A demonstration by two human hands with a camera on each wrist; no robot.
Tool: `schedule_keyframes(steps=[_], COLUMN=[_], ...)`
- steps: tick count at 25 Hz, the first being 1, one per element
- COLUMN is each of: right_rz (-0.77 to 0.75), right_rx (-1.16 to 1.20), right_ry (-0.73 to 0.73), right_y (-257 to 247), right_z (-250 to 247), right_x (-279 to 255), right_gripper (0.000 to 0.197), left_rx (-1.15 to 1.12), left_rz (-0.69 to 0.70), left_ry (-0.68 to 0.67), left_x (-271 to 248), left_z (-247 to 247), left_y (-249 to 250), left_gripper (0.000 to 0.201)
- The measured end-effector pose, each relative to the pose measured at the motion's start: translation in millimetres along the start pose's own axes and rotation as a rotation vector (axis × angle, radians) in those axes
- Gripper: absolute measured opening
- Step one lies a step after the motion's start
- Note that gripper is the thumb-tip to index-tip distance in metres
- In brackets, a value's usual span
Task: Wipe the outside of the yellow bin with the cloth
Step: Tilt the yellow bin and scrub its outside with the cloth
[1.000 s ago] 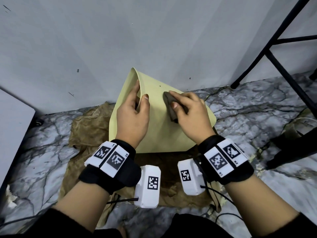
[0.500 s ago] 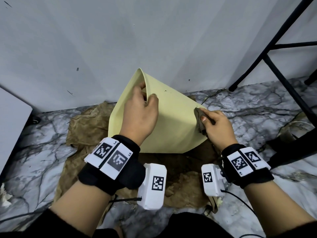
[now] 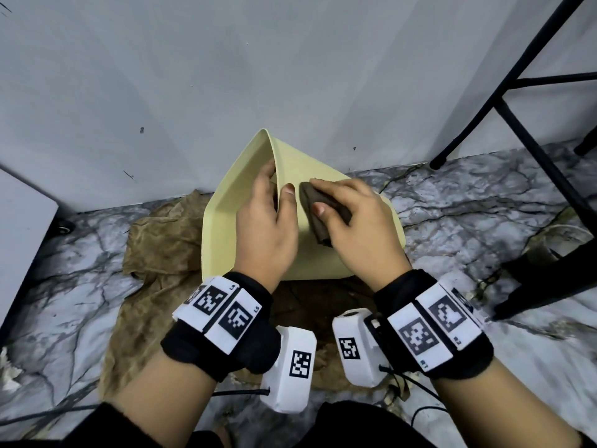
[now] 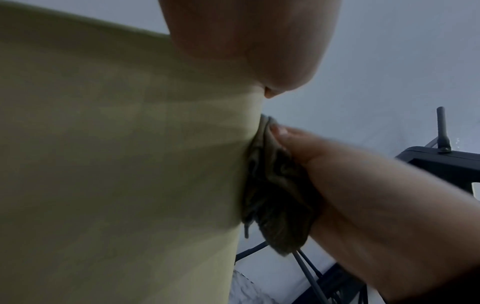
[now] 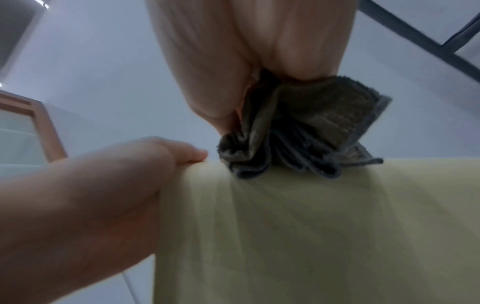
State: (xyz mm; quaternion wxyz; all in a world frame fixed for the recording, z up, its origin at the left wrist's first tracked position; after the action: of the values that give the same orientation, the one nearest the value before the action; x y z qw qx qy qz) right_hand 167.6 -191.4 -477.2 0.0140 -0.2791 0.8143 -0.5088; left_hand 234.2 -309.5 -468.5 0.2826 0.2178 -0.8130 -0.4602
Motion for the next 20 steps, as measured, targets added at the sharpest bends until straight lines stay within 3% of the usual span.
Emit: schedule_keyframes(steps=[3,6,14,17,20], right_rz=[-0.008,0.075,0.502,0.547,0.441], right_rx=[0.034,0.033,-0.15,-0.189,-0.173], right_ry=[0.014,0.022,0.006,-0.005,-0.016], right_y=[-6.1,23.6,153.2,157.7,119.6], right_z=[3.7,4.1,-32.3,-34.4,-20.5], right_x=[3.1,4.8,-5.8,-3.3,3.6], right_gripper=[0.031,0.03,0.031,0.031,0.031], left_rx=[0.005,-0.009,-0.031,-0.037,-0.058], left_rz=[0.005,-0.009,-0.061,-0.06,-0.073], left_ry=[-0.001,0.006,0.046,0.053,0.073], left_x=[2.9,5.4,11.8,11.7,12.3], left_z=[-1.5,-3.4,-17.4,-16.1,-17.9], left_y=[-1.3,-7.6,-15.3,-14.3,-16.2], left_gripper=[0.035,0.036,0.033,0.033,0.034])
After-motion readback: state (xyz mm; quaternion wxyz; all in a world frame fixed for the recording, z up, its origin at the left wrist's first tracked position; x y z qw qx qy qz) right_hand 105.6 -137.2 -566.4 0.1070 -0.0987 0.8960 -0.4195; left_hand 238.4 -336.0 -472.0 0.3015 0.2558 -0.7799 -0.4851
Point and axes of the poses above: each hand's wrist, its own x-axis towards the middle knuckle, its own z-axis out of the palm, y = z × x, the point moved 9 cm from there along x, towards the middle knuckle, and after that the axes turned 1 degree about -x, right-handed, at the moved point
